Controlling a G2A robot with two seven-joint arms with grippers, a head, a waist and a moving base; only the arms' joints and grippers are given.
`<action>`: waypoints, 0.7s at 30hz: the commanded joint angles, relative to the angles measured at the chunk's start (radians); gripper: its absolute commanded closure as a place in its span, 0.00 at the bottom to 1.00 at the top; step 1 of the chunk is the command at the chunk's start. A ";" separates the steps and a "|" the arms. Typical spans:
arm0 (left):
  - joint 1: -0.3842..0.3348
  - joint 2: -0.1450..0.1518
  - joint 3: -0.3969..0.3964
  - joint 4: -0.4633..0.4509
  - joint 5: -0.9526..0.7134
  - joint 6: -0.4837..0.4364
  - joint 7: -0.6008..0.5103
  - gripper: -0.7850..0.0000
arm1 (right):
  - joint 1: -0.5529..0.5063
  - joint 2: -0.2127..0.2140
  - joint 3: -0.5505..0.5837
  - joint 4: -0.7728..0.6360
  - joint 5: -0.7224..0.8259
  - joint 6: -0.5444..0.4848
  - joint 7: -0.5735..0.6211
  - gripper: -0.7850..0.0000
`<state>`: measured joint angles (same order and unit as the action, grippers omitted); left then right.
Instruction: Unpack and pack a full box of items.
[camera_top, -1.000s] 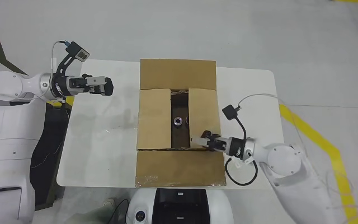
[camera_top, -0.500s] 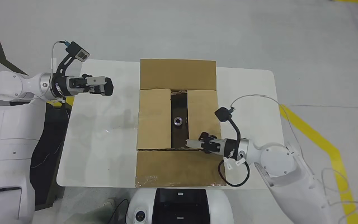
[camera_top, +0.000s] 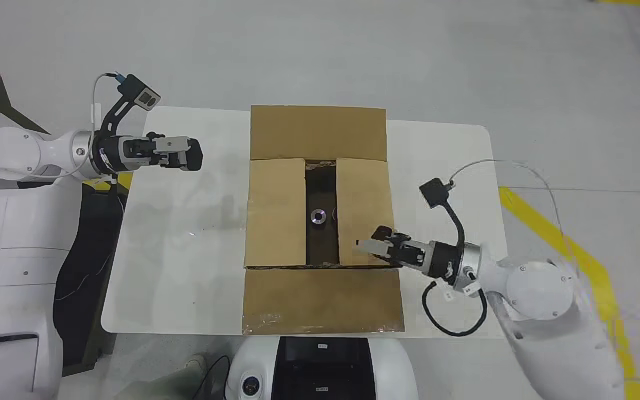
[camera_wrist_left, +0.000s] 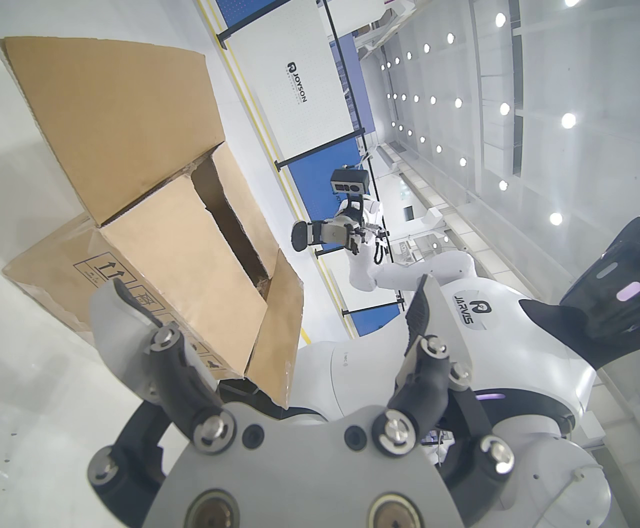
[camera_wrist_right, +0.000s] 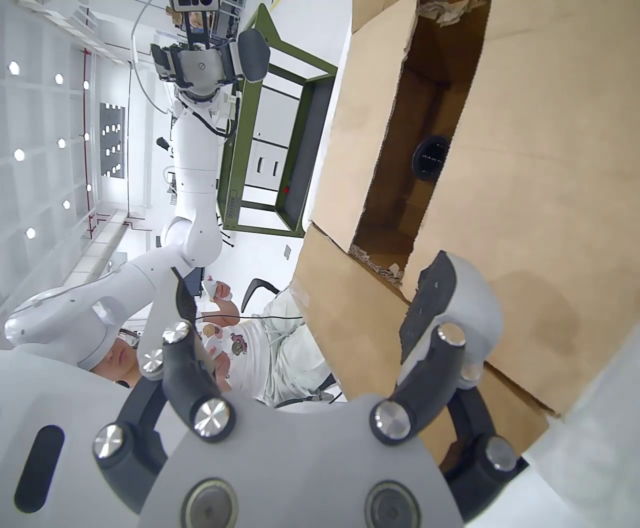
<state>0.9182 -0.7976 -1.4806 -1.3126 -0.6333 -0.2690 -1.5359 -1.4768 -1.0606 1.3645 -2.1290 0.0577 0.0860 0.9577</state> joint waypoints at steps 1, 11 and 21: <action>0.000 0.000 0.000 0.000 0.000 0.000 0.000 0.00 | -0.039 0.006 0.048 -0.015 0.006 -0.001 0.012 0.00; 0.000 0.000 0.000 0.000 0.000 0.000 0.000 0.00 | -0.262 0.029 0.242 -0.054 0.023 -0.038 0.045 0.00; 0.000 0.000 0.000 0.000 0.000 0.000 0.000 0.00 | -0.399 0.037 0.272 -0.022 0.015 -0.097 0.053 0.00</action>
<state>0.9182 -0.7976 -1.4806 -1.3126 -0.6333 -0.2690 -1.5359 -1.8671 -1.0242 1.6424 -2.1520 0.0706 -0.0065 1.0079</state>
